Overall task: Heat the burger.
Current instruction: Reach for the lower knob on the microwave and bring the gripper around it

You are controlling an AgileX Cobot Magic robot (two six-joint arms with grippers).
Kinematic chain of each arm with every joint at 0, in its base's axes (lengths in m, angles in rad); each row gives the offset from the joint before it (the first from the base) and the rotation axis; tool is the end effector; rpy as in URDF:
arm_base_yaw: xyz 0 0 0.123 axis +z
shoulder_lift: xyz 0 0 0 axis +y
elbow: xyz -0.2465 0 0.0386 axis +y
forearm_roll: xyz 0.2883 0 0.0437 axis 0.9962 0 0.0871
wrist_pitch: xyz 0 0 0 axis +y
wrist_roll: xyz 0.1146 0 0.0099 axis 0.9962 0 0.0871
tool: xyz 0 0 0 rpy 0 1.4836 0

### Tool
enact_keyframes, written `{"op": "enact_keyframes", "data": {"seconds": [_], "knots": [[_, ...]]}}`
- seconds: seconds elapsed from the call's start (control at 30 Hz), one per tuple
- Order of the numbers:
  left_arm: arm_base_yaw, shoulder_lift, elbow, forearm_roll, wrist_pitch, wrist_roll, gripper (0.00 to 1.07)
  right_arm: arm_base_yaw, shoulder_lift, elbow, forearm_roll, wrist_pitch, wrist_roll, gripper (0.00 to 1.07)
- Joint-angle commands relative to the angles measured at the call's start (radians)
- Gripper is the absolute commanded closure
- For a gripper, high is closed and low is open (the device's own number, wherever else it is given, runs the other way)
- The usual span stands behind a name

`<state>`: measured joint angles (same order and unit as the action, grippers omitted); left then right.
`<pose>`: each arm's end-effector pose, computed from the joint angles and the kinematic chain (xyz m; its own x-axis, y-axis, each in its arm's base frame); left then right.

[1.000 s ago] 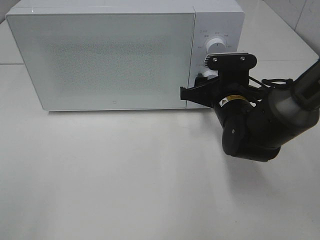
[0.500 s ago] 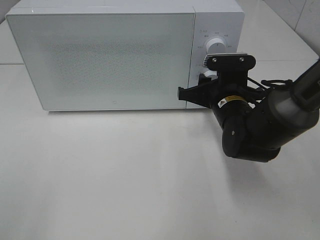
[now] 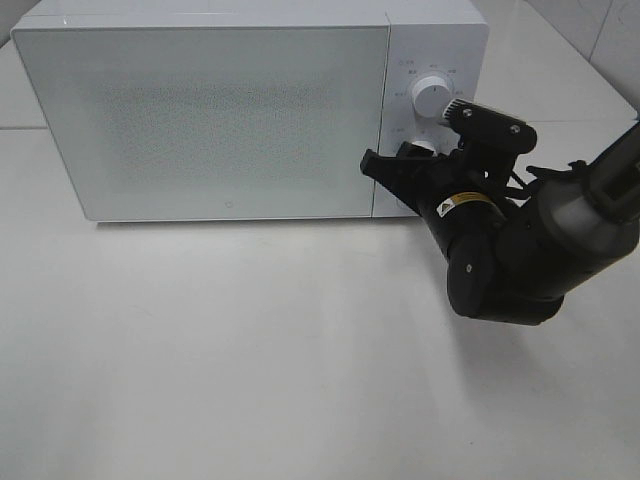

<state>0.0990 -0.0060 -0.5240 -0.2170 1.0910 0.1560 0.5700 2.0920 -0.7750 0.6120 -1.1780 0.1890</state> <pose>0.0826 -0.0139 0.2929 -0.4407 0.0100 -0.8976 0.0971 0.9946 -0.0366 0.3424 0.1470 0.0369 -0.1026 0.3735 -0.9220 0.0340 0.9276 0.3720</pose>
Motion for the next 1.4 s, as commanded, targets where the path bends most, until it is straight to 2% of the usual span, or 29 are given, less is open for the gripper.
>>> {"op": "enact_keyframes", "data": {"seconds": [0.03,0.1,0.13,0.2,0.3,0.37,0.4,0.47,0.67,0.83,1.4], "knots": [[-0.003,-0.017,0.003,-0.008,-0.013,-0.001,0.09,-0.008,-0.005,-0.021,-0.078,-0.037,0.184,1.07],[-0.003,-0.017,0.003,-0.008,-0.013,-0.001,0.09,-0.008,-0.005,-0.021,-0.078,-0.037,0.339,1.07],[-0.003,-0.017,0.003,-0.008,-0.013,-0.001,0.09,-0.008,-0.005,-0.021,-0.078,-0.037,0.339,1.07],[-0.003,-0.017,0.003,-0.008,-0.013,-0.001,0.09,-0.008,-0.005,-0.021,-0.086,-0.038,0.594,1.07],[-0.003,-0.017,0.003,-0.008,-0.013,-0.001,0.09,-0.008,-0.005,-0.021,-0.093,-0.039,0.640,1.07],[-0.003,-0.017,0.003,-0.008,-0.013,-0.001,0.09,-0.008,-0.005,-0.021,-0.117,-0.066,0.835,1.07],[-0.003,-0.017,0.003,-0.008,-0.013,-0.001,0.09,-0.008,-0.005,-0.021,-0.117,-0.066,0.835,1.07],[-0.003,-0.017,0.003,-0.008,-0.013,-0.001,0.09,-0.008,-0.005,-0.021,-0.132,-0.095,0.976,1.07],[-0.003,-0.017,0.003,-0.008,-0.013,-0.001,0.09,-0.008,-0.005,-0.021,-0.131,-0.128,1.125,1.07],[-0.003,-0.017,0.003,-0.008,-0.013,-0.001,0.09,-0.008,-0.005,-0.021,-0.129,-0.185,1.352,1.07],[-0.003,-0.017,0.003,-0.008,-0.013,-0.001,0.09,-0.008,-0.005,-0.021,-0.123,-0.222,1.364,1.07]]}}
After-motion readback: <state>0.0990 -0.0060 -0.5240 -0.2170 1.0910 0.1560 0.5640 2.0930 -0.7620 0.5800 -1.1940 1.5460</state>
